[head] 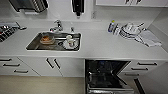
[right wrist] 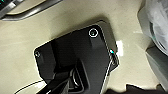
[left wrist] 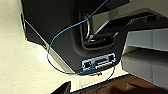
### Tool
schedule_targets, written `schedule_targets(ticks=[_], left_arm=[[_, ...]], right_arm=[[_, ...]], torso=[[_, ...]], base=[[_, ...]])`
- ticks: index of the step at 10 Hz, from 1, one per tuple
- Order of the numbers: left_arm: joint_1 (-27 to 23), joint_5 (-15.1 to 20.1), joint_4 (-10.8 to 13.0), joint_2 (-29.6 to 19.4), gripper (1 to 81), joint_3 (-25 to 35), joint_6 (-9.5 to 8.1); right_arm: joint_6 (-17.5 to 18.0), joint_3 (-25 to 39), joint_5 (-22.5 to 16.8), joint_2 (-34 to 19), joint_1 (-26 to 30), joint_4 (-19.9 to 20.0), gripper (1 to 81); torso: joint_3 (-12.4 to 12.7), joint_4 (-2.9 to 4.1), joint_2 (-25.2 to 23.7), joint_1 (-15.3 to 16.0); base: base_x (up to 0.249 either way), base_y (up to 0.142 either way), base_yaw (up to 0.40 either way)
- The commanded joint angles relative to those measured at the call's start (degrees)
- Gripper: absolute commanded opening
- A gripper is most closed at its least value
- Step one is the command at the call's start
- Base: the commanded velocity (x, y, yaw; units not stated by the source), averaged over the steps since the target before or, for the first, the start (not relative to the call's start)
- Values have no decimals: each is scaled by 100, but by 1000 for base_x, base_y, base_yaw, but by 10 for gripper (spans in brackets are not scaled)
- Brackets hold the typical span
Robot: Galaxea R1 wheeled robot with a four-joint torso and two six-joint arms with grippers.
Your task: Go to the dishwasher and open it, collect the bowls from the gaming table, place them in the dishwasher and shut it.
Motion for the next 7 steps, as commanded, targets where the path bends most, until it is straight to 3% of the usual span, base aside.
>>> schedule_targets(ticks=[1,3,7], left_arm=[[123,347,-221,-58,811,14,-23],[123,347,-459,20,811,-178,-23],[123,347,-477,249,811,-760,-23]], right_arm=[[-543,-923,552,550,-795,-238,811],[-542,-1818,603,1252,-1217,-265,811],[-542,-2672,639,2018,-1551,-283,811]], torso=[[0,0,0,0],[0,0,-2,-2],[2,0,-2,-5]], base=[[0,0,0],[0,0,0],[0,0,0]])
